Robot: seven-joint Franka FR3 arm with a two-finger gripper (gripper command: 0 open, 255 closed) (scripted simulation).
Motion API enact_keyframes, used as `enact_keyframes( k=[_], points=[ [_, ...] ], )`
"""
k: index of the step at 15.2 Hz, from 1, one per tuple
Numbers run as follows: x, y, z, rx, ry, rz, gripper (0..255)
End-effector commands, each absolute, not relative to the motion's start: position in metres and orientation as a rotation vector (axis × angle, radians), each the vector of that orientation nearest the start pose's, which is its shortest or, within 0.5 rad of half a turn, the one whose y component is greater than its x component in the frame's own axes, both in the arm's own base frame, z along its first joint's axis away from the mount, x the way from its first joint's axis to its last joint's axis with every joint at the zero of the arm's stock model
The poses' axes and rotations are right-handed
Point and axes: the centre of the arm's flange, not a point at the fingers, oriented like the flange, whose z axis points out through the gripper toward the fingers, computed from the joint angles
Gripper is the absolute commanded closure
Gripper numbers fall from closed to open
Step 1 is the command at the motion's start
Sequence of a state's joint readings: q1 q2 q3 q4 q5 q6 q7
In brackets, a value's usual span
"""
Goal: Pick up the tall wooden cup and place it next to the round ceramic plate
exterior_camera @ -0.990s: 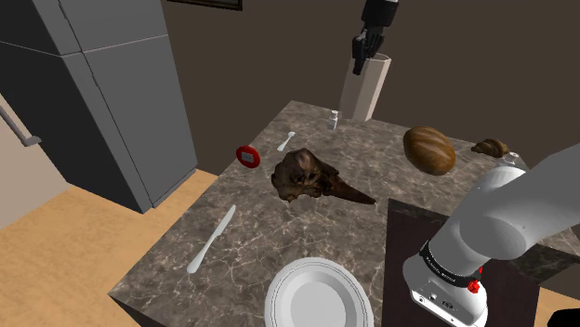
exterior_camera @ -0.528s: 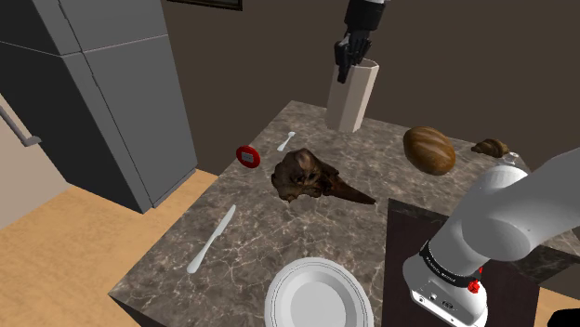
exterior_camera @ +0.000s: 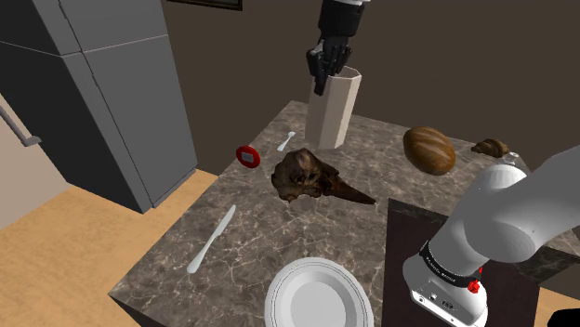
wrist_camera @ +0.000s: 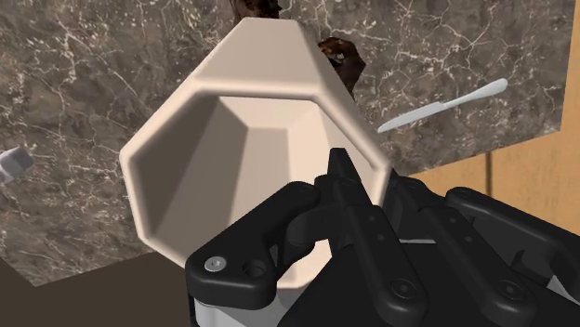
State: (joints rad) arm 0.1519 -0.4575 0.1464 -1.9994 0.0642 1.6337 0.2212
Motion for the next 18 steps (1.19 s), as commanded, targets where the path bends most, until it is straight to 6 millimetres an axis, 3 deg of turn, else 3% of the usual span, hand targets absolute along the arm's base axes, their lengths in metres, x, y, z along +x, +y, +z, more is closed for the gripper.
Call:
enact_keyframes(
  k=[1, 15, 16, 18],
  points=[
    [0.386, 0.165, 0.646, -3.115, -0.097, -0.134, 255],
    [0.356, 0.348, 0.647, -3.115, -0.097, -0.134, 255],
    [0.353, 0.369, 0.647, -3.115, -0.097, -0.134, 255],
    [0.353, 0.369, 0.636, -3.115, -0.097, -0.134, 255]
  ],
)
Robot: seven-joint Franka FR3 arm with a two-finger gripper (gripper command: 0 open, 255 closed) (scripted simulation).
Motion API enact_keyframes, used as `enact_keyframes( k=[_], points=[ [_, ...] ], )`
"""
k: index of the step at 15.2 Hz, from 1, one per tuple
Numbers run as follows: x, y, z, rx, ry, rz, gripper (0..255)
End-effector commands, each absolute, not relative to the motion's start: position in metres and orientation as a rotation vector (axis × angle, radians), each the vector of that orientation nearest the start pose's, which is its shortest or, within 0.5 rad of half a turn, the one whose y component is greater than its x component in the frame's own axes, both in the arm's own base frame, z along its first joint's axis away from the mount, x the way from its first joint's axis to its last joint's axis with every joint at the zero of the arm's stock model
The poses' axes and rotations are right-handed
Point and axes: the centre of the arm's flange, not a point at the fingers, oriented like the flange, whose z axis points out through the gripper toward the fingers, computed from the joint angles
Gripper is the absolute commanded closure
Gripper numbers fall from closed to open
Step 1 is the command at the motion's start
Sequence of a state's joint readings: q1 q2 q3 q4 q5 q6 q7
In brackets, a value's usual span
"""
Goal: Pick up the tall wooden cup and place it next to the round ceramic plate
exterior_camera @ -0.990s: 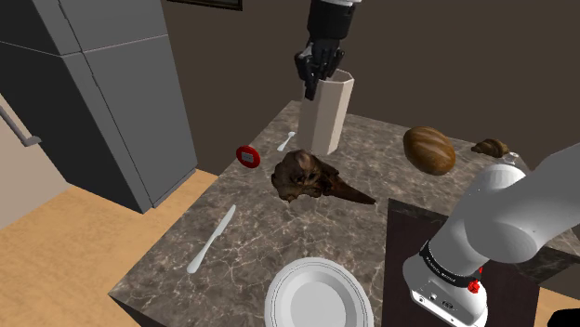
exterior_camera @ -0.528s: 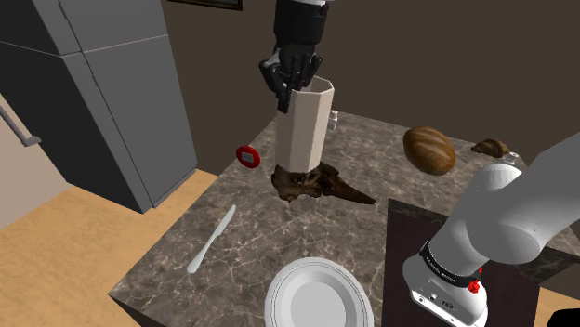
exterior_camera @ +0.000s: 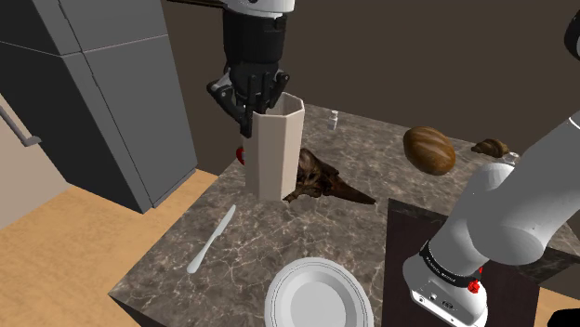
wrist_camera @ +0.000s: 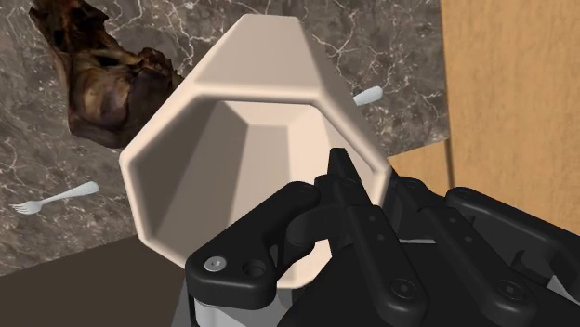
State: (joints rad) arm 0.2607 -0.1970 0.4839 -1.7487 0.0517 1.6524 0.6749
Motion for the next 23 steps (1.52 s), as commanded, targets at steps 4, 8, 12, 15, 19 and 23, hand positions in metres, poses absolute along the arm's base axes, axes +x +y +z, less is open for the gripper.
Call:
enact_keyframes(
  k=[4, 8, 12, 15, 19, 23],
  points=[
    [0.353, 0.369, 0.615, -3.115, -0.097, -0.134, 255],
    [0.353, 0.369, 0.594, -3.115, -0.097, -0.134, 255],
    [0.353, 0.369, 0.573, -3.115, -0.097, -0.134, 255],
    [0.353, 0.369, 0.557, -3.115, -0.097, -0.134, 255],
    [0.353, 0.369, 0.536, -3.115, -0.097, -0.134, 255],
    [0.353, 0.369, 0.515, -3.115, -0.097, -0.134, 255]
  ],
)
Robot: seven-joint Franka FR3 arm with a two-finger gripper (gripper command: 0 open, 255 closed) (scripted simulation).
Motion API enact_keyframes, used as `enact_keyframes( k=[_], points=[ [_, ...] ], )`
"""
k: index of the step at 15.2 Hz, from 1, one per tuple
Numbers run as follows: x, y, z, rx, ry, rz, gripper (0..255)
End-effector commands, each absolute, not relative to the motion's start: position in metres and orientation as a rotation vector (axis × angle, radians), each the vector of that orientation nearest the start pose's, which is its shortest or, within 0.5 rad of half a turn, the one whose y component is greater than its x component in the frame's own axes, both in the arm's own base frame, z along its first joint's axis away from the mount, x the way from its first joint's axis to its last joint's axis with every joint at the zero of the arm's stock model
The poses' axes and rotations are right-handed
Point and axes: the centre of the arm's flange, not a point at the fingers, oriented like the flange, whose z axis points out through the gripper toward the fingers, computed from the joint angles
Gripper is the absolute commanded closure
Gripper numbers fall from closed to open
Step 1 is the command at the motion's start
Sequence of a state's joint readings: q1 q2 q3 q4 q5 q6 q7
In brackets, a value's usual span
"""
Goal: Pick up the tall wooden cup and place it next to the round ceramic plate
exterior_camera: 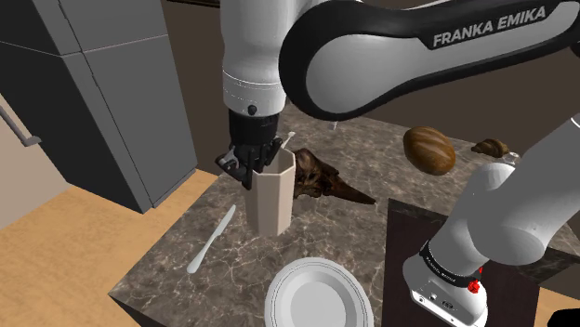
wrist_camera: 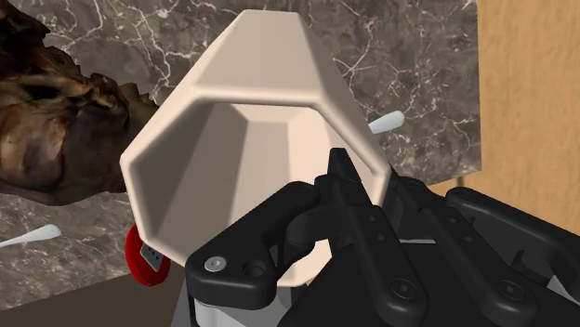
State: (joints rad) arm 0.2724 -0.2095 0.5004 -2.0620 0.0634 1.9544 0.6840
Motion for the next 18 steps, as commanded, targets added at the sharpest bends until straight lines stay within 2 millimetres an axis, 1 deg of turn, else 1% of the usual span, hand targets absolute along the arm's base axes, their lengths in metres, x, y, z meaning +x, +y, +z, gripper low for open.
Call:
enact_keyframes(
  k=[1, 18],
  points=[
    [0.353, 0.369, 0.51, -3.115, -0.097, -0.134, 255],
    [0.353, 0.369, 0.42, -3.115, -0.097, -0.134, 255]
  ],
)
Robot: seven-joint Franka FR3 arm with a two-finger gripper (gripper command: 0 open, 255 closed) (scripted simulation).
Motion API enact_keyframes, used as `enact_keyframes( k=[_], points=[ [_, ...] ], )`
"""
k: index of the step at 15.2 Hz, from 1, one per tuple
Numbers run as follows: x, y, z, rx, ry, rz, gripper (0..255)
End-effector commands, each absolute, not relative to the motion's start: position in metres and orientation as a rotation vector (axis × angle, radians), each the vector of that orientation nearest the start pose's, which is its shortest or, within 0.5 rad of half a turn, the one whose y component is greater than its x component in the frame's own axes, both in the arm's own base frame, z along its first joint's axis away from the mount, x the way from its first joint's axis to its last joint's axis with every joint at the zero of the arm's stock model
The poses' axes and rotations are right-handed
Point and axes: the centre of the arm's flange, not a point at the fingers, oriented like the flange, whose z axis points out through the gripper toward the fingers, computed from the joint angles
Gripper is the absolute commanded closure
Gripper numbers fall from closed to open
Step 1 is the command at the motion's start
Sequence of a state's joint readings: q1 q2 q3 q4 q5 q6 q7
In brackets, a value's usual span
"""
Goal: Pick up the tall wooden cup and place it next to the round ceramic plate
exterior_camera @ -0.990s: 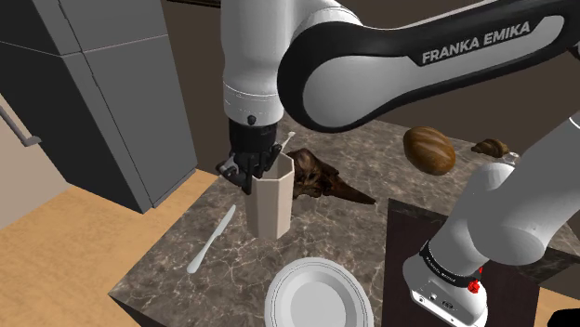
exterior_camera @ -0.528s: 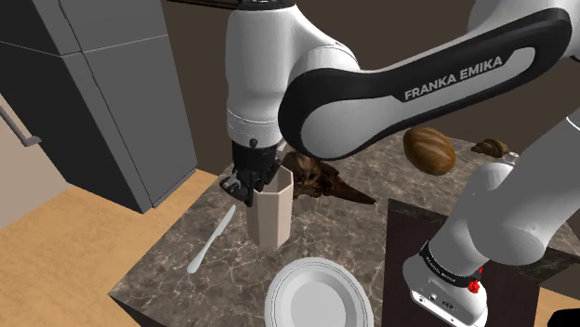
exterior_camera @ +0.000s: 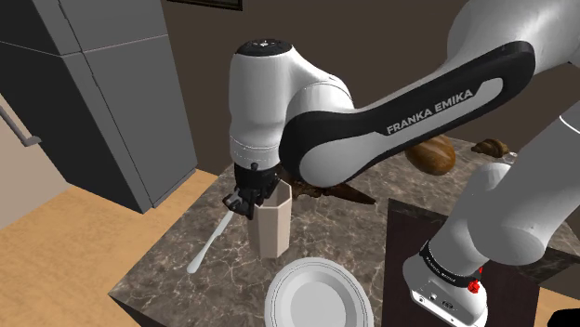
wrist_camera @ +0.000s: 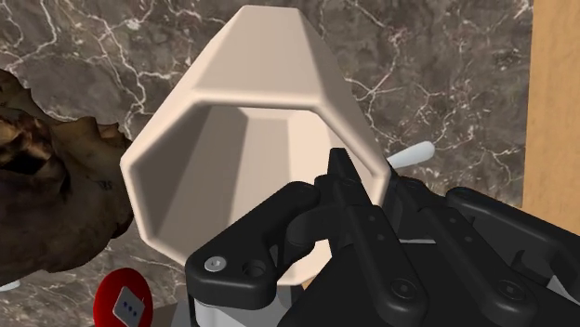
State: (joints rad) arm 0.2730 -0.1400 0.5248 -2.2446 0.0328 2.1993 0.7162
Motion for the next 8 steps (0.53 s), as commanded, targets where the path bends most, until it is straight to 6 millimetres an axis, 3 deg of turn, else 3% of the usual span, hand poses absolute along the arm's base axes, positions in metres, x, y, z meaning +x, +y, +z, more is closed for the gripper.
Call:
enact_keyframes(
  k=[1, 4, 8],
  points=[
    [0.353, 0.369, 0.415, -3.115, -0.097, -0.134, 255],
    [0.353, 0.369, 0.402, -3.115, -0.097, -0.134, 255],
    [0.353, 0.369, 0.402, -3.115, -0.097, -0.134, 255]
  ],
)
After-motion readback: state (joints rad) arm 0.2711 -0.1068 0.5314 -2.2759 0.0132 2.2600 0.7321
